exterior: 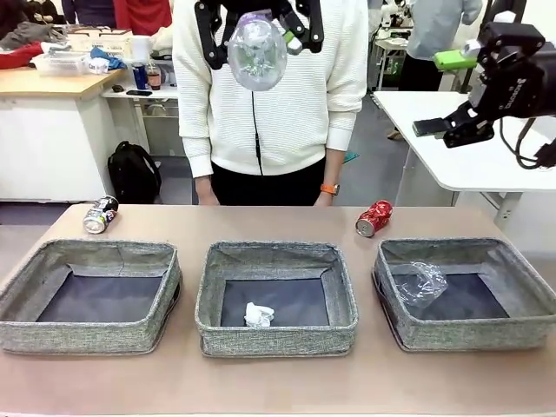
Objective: Sort the waste into the appropriate baskets.
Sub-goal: Pick up the waste item pointed out by the person.
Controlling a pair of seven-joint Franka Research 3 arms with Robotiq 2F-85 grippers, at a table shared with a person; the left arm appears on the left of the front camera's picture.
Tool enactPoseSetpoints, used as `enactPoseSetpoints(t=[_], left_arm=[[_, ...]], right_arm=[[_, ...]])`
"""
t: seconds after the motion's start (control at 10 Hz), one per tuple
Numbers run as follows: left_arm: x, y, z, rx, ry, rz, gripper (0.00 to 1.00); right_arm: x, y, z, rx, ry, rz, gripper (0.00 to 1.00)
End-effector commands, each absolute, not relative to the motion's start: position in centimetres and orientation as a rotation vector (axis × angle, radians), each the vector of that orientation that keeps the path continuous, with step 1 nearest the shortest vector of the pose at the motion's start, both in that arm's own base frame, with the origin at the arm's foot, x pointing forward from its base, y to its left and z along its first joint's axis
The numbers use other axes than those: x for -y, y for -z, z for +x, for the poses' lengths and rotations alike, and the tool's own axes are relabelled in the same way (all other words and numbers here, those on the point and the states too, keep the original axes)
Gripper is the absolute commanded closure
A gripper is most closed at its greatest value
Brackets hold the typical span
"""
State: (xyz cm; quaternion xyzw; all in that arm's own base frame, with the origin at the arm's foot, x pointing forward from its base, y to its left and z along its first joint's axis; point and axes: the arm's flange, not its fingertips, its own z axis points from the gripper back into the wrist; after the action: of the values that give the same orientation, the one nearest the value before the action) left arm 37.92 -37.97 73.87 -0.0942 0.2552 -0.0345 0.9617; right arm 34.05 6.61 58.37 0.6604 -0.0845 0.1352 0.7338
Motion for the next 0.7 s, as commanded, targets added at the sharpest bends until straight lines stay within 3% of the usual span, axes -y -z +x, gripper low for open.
enactPoseSetpoints(t=[0.0,0.6], left_arm=[[38.05,-73.96,37.16,-0.496,0.050,-0.208,1.00],[38.05,-73.96,37.16,-0.496,0.050,-0.208,1.00]], right_arm=[[-6.63,-58.37,34.20,0.206,-0.315,1.450,0.00],[-6.63,-58.37,34.20,0.206,-0.315,1.450,0.00]])
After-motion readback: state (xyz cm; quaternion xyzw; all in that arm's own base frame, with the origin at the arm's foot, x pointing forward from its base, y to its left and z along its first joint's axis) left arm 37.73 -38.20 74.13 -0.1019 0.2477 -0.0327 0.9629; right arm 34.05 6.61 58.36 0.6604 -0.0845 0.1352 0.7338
